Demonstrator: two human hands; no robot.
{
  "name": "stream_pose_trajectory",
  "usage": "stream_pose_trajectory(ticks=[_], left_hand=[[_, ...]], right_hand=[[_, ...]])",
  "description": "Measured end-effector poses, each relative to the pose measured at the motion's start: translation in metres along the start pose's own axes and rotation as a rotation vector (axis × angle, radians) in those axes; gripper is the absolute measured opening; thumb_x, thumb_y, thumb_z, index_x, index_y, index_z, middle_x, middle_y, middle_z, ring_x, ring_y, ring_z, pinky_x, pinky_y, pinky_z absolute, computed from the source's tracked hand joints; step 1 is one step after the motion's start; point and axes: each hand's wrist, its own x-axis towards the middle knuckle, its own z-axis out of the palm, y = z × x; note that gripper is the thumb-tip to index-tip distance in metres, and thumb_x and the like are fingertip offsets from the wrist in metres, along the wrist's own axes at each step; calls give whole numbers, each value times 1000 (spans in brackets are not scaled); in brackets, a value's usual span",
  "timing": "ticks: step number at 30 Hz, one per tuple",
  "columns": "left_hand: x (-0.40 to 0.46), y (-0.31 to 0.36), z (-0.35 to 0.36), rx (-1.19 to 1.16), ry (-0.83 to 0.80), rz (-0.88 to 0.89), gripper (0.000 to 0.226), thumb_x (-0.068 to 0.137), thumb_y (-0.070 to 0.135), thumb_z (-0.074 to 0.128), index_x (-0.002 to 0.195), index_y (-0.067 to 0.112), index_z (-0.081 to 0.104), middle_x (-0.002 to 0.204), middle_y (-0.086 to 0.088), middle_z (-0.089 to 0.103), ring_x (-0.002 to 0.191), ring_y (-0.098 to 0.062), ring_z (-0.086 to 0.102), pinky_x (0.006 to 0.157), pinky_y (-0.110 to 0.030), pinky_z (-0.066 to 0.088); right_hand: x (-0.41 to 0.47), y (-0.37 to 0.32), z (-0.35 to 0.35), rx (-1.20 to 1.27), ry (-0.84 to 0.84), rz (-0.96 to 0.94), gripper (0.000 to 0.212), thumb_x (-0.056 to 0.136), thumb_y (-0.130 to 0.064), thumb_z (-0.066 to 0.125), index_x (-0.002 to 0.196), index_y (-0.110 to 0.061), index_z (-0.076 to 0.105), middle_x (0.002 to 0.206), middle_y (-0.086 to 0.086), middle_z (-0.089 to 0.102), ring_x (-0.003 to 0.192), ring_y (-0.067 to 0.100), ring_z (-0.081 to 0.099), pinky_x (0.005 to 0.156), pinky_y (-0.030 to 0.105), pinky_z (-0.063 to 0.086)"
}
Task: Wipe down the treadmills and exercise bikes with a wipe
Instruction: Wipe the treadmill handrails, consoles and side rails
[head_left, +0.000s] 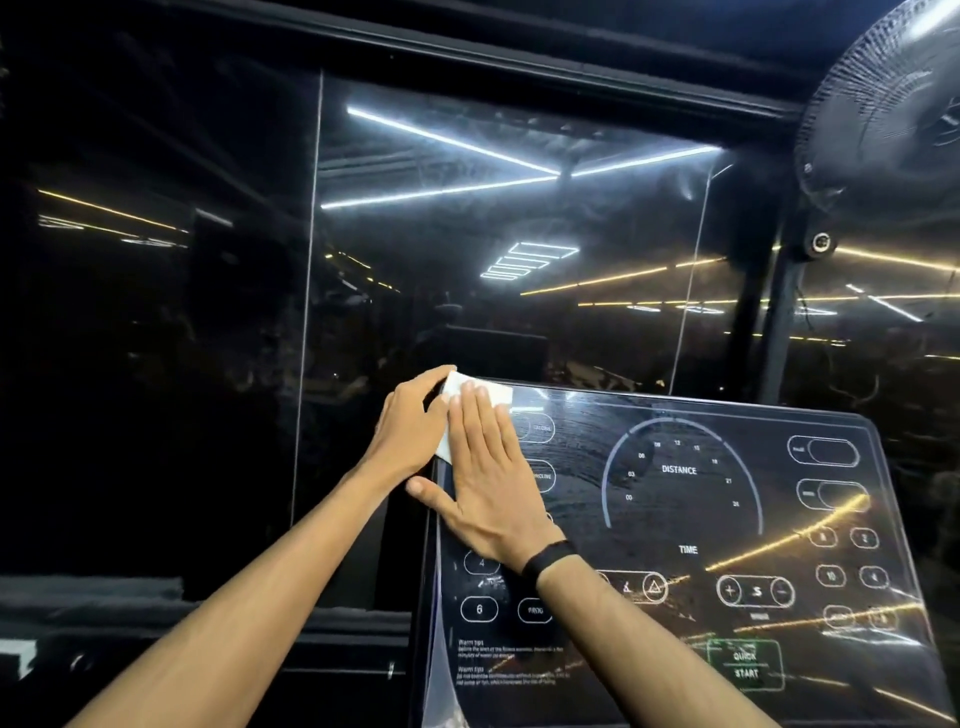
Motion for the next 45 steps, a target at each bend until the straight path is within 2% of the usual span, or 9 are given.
stream_pose_trajectory(ticks=[4,12,17,21,24,29,35,41,45], left_hand=[[-2,-1,1,-82,-14,-29,43,96,8,52,135,24,59,125,4,65,112,-9,60,91,-21,46],[1,-14,4,-58,62,39,41,88,41,52,126,32,66,122,14,69,116,-5,61,104,-37,48],[3,-17,14,-133,126,64,31,96,17,58,125,21,69,121,8,70,116,-5,62,107,-37,47],[4,-22,16,-119,139,80,32,98,15,56,127,22,68,120,7,71,115,-6,63,106,-34,47],[2,-23,15,-113,143,95,32,100,16,54,128,23,66,122,8,70,115,-5,62,104,-28,47],[2,-24,14,-155,135,107,31,101,16,54,129,21,66,120,13,66,105,19,56,88,-1,41],[-4,-25,23,-221,185,108,30,103,20,50,129,23,66,117,17,67,114,1,61,100,-27,50],[-7,-20,20,-160,203,86,30,101,25,50,124,34,68,108,20,71,102,0,65,90,-32,55],[-9,-13,22,-187,216,73,30,101,19,50,120,30,70,97,30,70,96,4,65,87,-25,54]], right_hand=[[-10,1,3,-13,6,-31,102,90,-79,1,158,-3,-3,166,13,-14,153,21,-19,125,44,-3],[0,54,-10,-35,49,75,99,91,-78,-4,158,-5,-3,166,12,-11,153,20,-16,125,45,2],[-45,47,-7,-13,32,205,102,90,-80,0,156,-3,-14,164,14,-21,152,23,-22,125,47,-1],[-48,10,8,-4,64,157,102,92,-78,10,157,-1,-7,165,18,-15,153,29,-16,123,51,1],[-26,-3,14,8,92,137,98,94,-76,12,159,-5,-2,166,15,-11,153,28,-16,122,52,4],[-1,-3,10,-55,84,79,97,92,-77,7,159,-8,1,167,9,-9,154,26,-15,124,51,5],[2,1,5,-40,85,36,99,89,-77,15,160,-9,2,168,6,-9,154,23,-15,124,52,3],[5,7,2,-63,96,49,104,86,-82,13,160,-9,5,168,5,-5,154,22,-13,123,55,-4],[6,11,0,-59,61,58,100,87,-81,10,161,-14,5,168,1,-6,154,22,-15,122,57,-4]])
